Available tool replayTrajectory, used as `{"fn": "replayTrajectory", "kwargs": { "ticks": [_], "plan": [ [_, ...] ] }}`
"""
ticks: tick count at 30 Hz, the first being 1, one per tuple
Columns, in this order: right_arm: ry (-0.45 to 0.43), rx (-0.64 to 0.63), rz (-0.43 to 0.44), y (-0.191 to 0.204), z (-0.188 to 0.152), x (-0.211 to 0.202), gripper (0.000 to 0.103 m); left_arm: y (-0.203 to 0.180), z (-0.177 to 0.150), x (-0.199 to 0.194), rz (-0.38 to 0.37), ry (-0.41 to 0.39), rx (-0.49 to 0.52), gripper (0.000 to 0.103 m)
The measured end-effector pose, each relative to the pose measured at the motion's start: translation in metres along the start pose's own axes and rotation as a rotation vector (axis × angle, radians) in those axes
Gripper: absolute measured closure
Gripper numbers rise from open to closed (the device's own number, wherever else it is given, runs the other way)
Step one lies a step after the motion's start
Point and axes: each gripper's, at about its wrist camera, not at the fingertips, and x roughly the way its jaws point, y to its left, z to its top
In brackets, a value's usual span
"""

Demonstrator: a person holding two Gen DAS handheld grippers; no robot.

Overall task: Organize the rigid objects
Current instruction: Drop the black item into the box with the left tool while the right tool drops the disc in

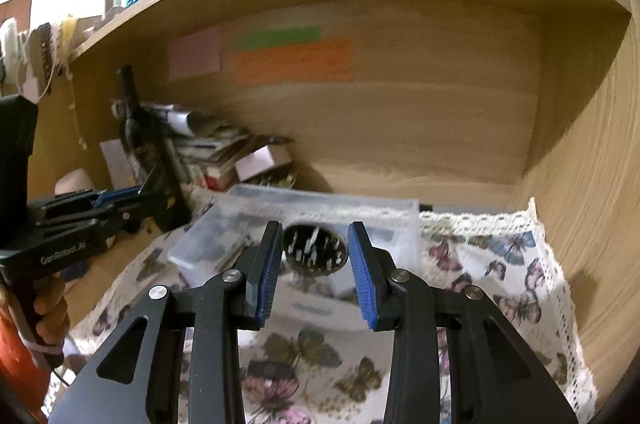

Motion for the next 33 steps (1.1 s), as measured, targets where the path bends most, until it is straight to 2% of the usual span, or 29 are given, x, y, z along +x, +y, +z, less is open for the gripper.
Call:
{"fn": "replayTrajectory", "kwargs": {
  "ticks": [5, 13, 19, 22, 24, 28, 30, 33],
  "plan": [
    [0.017, -0.007, -0.01, -0.002, 0.005, 0.019, 0.076, 0.004, 0.001, 0.026, 0.012, 0.042, 0.001, 0.082],
    [0.114, 0.006, 0.003, -0.008, 0.0, 0.061, 0.079, 0.009, -0.01, 0.072, 0.005, 0.163, 0.003, 0.081],
    [0.142, 0.007, 0.016, -0.01, -0.009, 0.059, 0.078, 0.013, -0.021, 0.093, -0.003, 0.247, -0.01, 0.081],
    [0.152, 0.004, 0.018, -0.008, -0.014, 0.056, 0.072, 0.014, -0.021, 0.089, -0.008, 0.244, -0.021, 0.073],
    [0.155, 0.004, 0.024, -0.007, -0.017, 0.053, 0.067, 0.013, -0.019, 0.08, 0.003, 0.238, -0.026, 0.062],
    [0.158, -0.002, 0.035, -0.002, -0.022, 0.046, 0.062, 0.008, -0.015, 0.055, 0.021, 0.173, -0.003, 0.046],
    [0.161, -0.009, 0.042, 0.001, -0.027, 0.042, 0.055, 0.006, -0.014, 0.045, 0.026, 0.149, 0.007, 0.036],
    [0.177, -0.018, 0.049, 0.007, -0.036, 0.038, 0.046, 0.004, -0.017, 0.03, 0.046, 0.125, 0.025, 0.027]
  ]
}}
